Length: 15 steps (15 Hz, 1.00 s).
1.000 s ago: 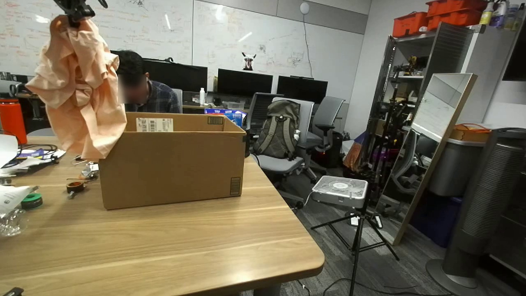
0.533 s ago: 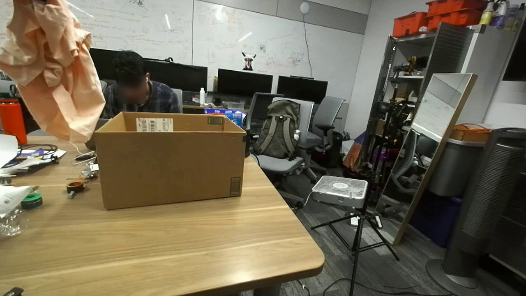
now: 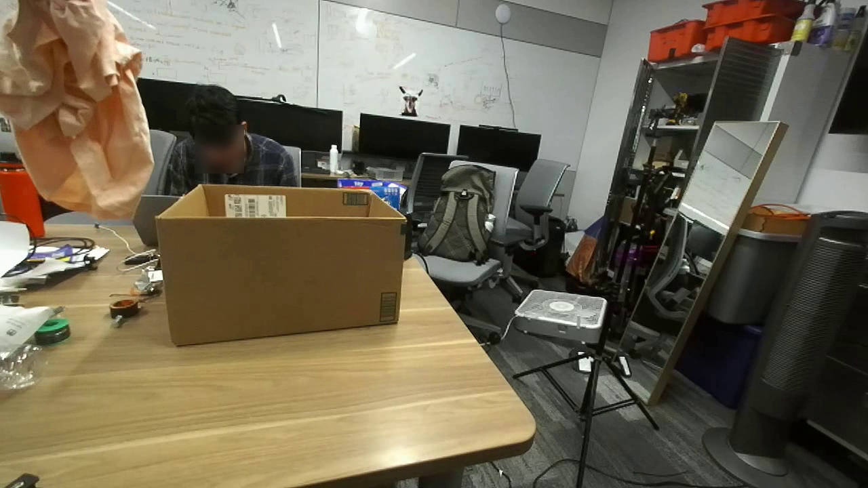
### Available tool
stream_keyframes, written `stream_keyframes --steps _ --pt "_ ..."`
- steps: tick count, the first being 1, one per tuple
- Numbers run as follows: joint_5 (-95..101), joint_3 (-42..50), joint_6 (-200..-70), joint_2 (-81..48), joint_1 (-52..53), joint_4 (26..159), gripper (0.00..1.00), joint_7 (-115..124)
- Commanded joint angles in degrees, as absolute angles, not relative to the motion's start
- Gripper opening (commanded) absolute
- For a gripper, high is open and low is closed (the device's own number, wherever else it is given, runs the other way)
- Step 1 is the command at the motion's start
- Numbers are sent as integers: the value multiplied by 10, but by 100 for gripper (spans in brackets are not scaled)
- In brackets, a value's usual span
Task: Put the clothes on the side in the box
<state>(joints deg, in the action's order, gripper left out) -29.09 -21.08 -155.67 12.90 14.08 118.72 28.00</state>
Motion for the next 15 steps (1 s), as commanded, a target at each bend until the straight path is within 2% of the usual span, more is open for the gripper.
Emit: stream_keyframes --steps 1,8,15 --pt "-185 -218 -1561 75 106 1144 3 378" --pt "-73 -207 -1500 2 65 1065 3 518" --pt "-70 -119 -1439 -66 80 955 3 589"
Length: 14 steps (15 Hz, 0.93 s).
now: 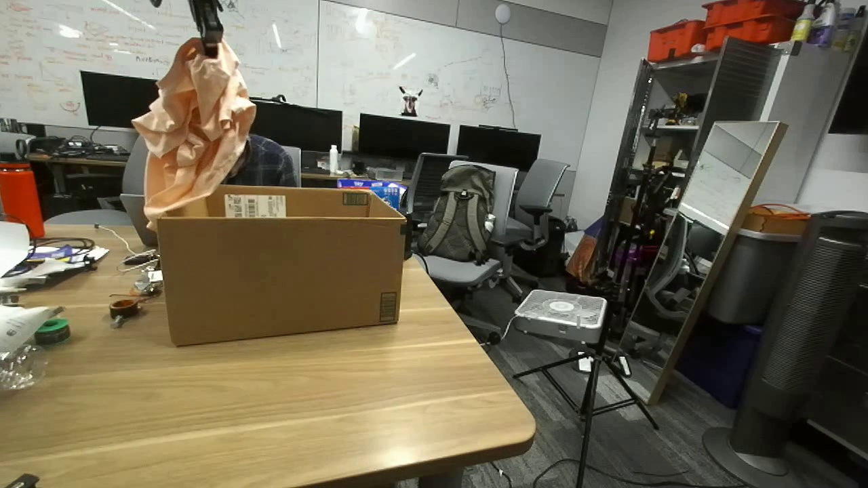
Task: Put the clothes on the side in the box
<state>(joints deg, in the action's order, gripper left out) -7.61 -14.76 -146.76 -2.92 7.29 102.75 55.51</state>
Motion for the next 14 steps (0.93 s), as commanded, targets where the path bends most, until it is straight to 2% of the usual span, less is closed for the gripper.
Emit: stream_keyframes --steps 1,9,10,12,14 --pt "-71 -109 -1431 -75 80 939 3 594" --pt "-97 -72 -1394 -111 78 865 2 576" --pt "-102 -73 -1392 -113 78 861 34 569" --pt "-127 -77 -1367 -109 73 859 41 540" --pt "-151 -78 -1340 -104 70 858 57 509"
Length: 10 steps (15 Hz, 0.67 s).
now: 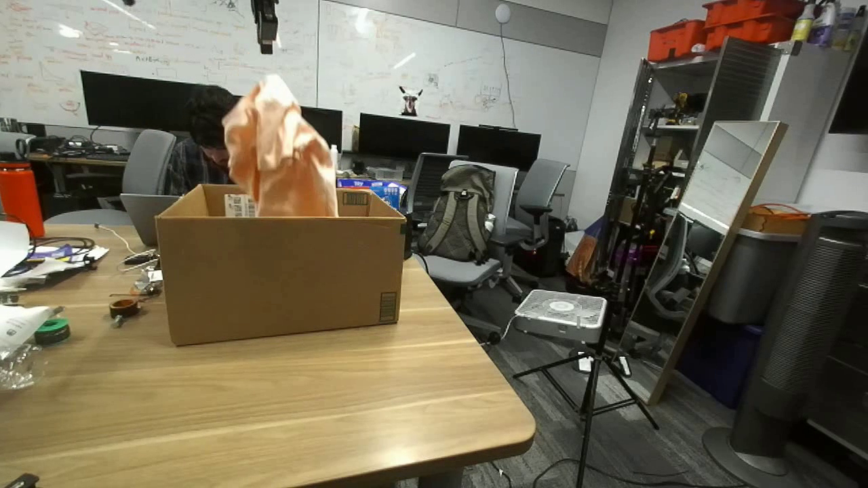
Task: Put the clothes on the side in the box
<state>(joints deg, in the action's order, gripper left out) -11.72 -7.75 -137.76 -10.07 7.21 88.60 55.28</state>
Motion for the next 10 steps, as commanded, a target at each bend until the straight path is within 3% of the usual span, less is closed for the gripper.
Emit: stream_keyframes --steps 1,6,10 --pt "-162 -78 -1324 -102 69 857 64 495" --pt "-191 -72 -1259 -82 58 876 99 417" --pt "-202 -56 -1183 -51 37 902 100 345"
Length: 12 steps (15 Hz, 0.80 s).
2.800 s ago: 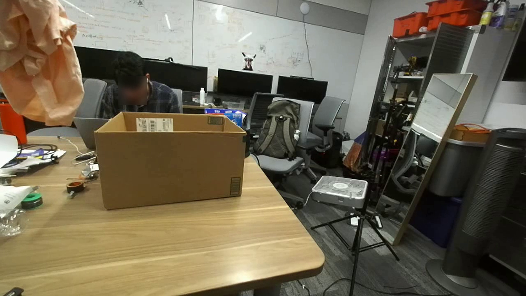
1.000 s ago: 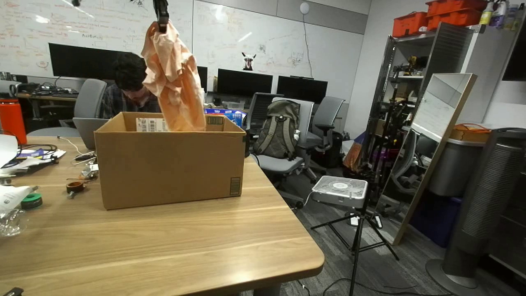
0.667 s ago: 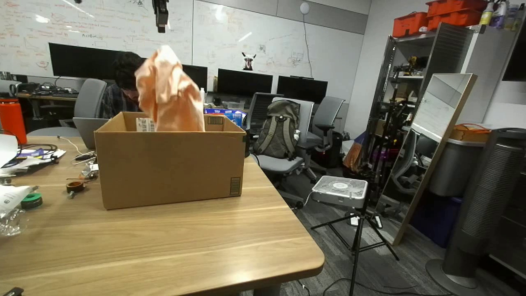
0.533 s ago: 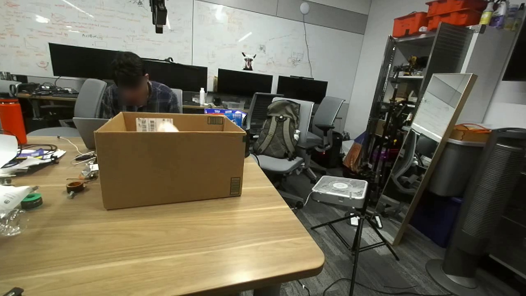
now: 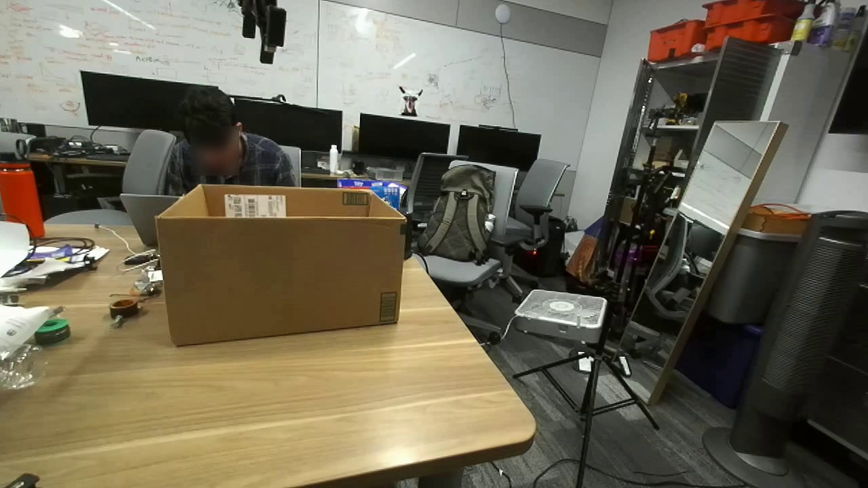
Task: Put the clothes on the side in the box
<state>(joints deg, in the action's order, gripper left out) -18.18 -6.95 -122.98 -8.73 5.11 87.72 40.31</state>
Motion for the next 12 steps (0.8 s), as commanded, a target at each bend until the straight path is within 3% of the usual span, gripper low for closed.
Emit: stream_keyframes --steps 1,12 --pt "-206 -49 -1166 -40 29 913 100 322" --pt "-174 56 -1012 99 -52 1040 100 54"
